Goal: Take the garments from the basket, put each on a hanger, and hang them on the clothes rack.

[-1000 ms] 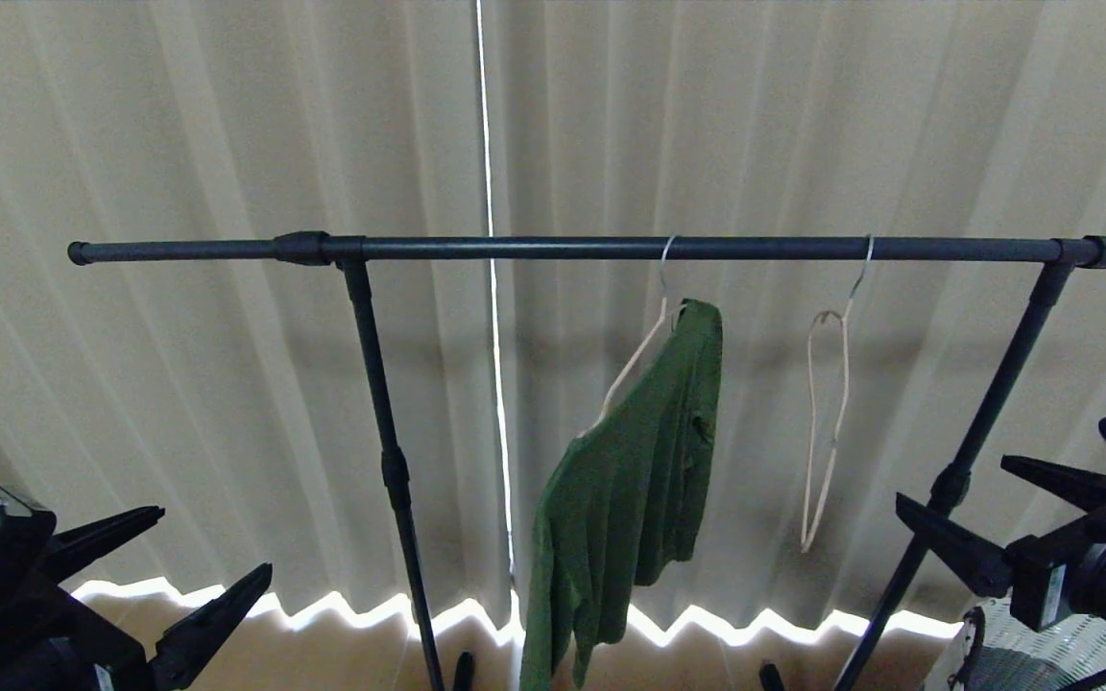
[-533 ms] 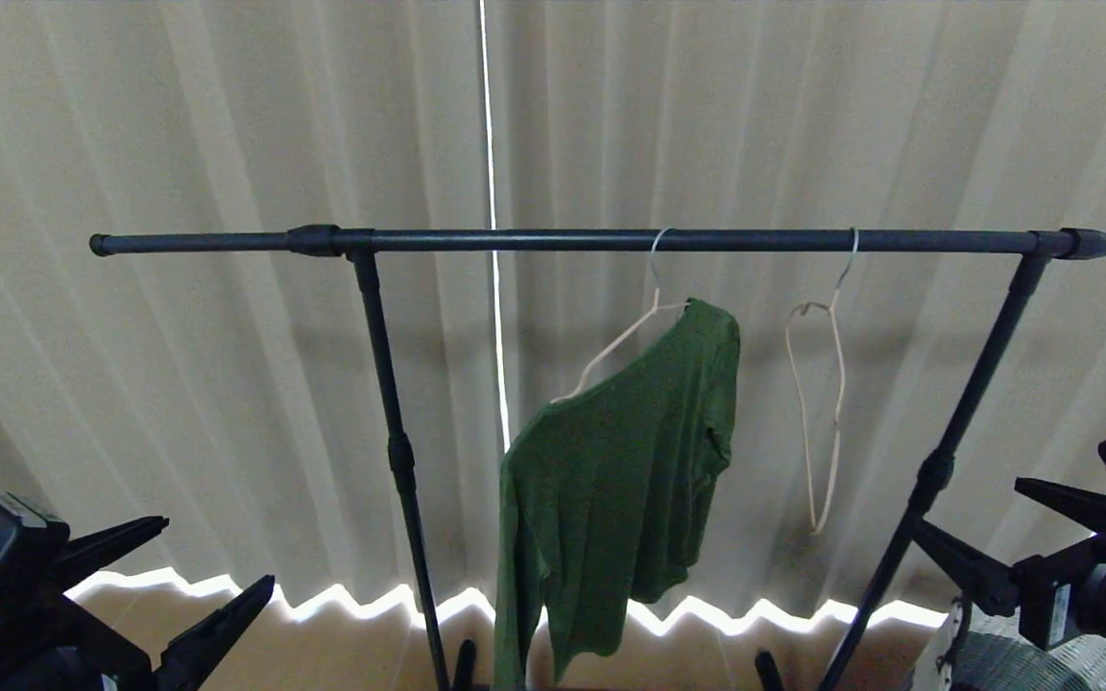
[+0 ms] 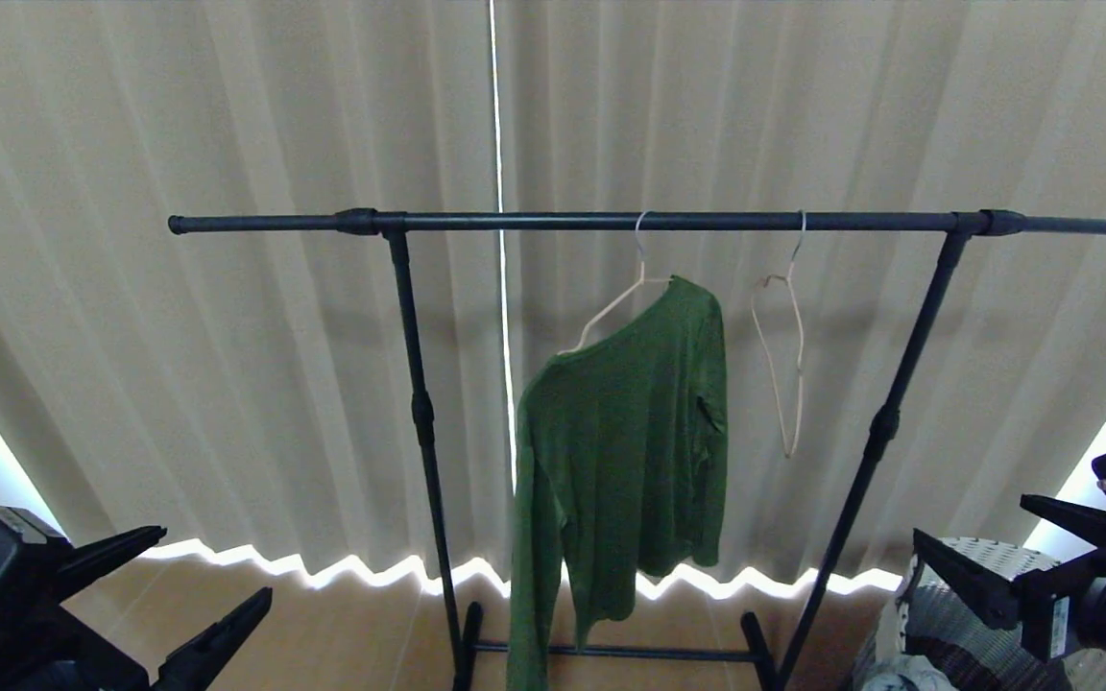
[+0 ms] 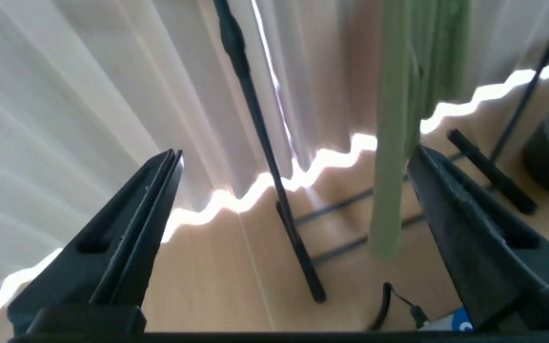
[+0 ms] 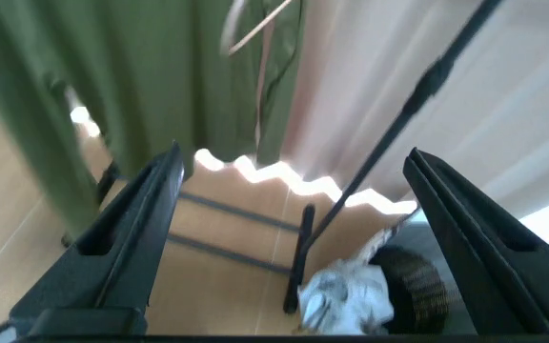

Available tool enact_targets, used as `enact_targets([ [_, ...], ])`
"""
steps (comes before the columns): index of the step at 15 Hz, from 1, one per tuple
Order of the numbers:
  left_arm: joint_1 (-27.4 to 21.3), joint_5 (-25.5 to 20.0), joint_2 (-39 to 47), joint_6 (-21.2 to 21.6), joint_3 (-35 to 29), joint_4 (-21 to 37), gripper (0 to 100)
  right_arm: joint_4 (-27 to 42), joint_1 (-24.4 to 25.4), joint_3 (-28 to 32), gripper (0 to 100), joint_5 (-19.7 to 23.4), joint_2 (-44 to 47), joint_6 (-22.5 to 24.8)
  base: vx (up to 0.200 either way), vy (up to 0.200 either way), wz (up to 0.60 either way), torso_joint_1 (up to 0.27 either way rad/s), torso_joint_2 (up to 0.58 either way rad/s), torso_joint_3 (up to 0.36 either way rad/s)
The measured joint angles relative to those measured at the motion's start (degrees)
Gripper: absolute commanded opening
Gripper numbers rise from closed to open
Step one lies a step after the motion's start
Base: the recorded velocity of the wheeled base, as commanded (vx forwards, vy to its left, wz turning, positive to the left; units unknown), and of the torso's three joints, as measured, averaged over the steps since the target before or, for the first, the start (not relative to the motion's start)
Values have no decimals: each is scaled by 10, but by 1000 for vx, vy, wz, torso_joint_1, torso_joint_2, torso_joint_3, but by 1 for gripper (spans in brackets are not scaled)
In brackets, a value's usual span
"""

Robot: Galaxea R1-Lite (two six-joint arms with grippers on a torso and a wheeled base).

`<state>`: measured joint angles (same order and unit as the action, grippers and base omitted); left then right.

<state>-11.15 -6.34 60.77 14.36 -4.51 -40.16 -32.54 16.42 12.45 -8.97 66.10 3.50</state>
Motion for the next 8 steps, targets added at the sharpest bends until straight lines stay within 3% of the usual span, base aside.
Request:
enact_targets([
  [8,0,0,9,5,0,0,100,-6,-7,-17,100,1,14,18,0,0,0,0,0,0],
])
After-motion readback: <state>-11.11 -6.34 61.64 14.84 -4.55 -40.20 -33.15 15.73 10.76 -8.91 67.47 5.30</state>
